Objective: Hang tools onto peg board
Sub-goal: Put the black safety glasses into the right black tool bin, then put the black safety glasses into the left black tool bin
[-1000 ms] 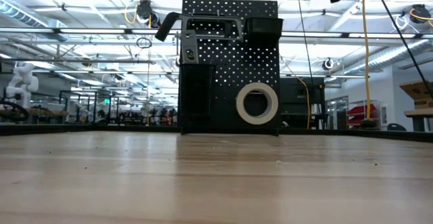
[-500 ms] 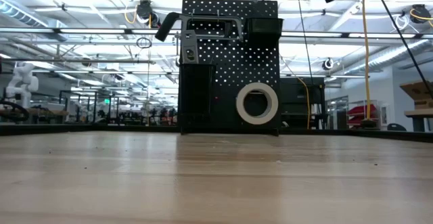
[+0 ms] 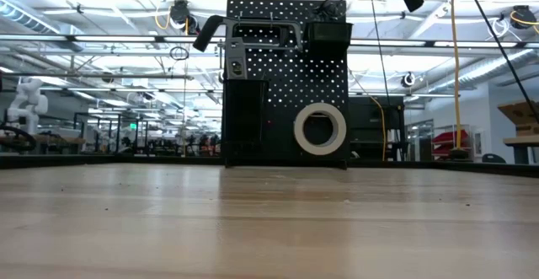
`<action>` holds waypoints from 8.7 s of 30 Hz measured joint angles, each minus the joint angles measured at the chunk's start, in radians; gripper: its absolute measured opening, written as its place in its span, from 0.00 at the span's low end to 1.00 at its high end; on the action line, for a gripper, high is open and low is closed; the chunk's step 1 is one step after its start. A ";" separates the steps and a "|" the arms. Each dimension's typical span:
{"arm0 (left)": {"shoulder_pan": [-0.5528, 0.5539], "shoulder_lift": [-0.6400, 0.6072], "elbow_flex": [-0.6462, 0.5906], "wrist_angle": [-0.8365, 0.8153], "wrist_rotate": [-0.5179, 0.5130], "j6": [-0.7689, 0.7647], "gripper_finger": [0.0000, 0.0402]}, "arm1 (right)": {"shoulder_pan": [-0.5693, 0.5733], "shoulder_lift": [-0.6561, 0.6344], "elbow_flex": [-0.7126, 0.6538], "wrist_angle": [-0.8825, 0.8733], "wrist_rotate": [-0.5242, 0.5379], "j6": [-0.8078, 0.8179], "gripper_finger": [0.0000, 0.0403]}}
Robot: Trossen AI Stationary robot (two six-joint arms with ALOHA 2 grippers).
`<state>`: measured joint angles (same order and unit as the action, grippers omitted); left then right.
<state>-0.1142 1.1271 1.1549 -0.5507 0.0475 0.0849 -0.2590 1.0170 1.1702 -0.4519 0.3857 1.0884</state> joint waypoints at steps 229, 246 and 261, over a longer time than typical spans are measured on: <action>-0.001 0.000 0.000 -0.007 0.000 -0.052 0.55 | 0.008 -0.085 -0.001 0.073 -0.466 -0.916 0.00; 0.000 0.000 0.000 0.020 0.000 -0.052 0.55 | 0.100 -0.081 -0.001 0.120 -0.475 -0.848 0.00; -0.003 -0.038 0.000 -0.068 -0.308 -0.070 0.55 | 0.210 0.228 -0.001 0.535 -0.299 -0.786 0.00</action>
<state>-0.1176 1.0891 1.1553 -0.6187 -0.2608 0.0151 -0.0493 1.2451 1.1690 0.0832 0.0866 0.3027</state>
